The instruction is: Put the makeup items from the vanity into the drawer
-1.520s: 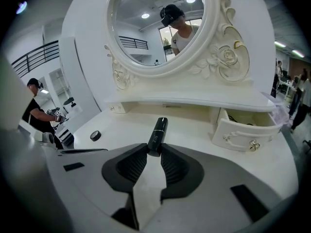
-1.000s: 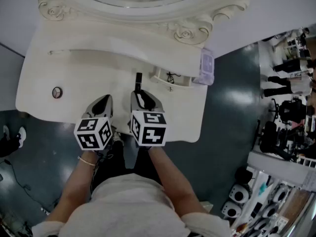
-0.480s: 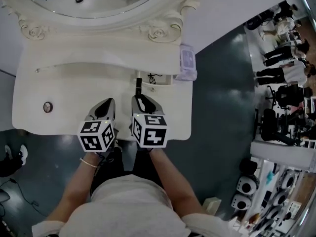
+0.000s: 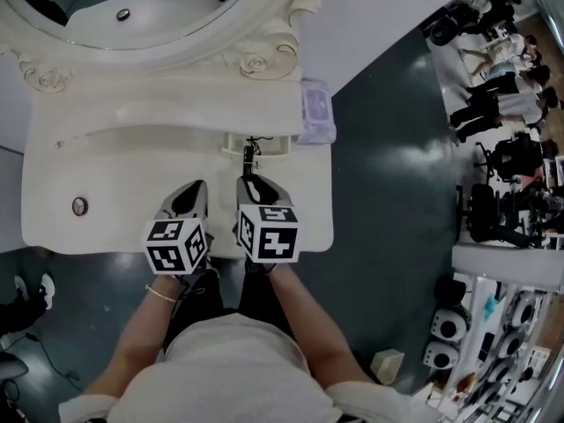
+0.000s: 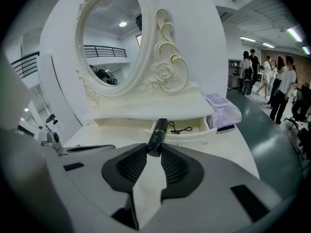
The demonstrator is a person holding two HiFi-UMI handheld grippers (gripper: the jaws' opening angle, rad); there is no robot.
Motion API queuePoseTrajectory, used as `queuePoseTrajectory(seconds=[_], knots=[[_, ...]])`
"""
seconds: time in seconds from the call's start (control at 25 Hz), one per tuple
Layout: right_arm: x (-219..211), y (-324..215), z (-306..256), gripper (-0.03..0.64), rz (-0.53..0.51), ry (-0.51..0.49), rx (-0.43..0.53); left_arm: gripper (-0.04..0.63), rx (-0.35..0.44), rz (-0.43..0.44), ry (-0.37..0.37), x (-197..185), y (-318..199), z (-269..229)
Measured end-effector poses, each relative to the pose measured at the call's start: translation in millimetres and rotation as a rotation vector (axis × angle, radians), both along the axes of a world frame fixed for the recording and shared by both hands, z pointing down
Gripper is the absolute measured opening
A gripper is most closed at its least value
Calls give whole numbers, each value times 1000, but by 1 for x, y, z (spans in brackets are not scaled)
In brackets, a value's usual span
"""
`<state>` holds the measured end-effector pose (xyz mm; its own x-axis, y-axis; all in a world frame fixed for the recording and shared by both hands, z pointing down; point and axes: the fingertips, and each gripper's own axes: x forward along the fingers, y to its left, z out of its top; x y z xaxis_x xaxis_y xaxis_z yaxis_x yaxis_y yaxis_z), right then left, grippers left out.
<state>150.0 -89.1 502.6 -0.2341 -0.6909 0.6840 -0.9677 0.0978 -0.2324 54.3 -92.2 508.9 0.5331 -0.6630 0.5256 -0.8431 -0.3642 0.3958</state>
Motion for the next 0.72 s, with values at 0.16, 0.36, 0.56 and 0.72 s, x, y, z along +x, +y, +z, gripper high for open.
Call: queuePoseTrajectory(seconds=[0.16,0.36,0.56,0.72], knots=[[3,-1,6,101,-12,-42,-41,2,-2,1,-12,8,-1,1],[1,-9,13,101,-38,-72,-81,2,-5,-8,-32,11,-6,1],[2,-21,15,101,-57,-76,-115,2,-6,-31,-44,11,-16,-1],[3,-31,15,101,-80,-86,-143,2,-8,-48,-46,13,-26,-2]])
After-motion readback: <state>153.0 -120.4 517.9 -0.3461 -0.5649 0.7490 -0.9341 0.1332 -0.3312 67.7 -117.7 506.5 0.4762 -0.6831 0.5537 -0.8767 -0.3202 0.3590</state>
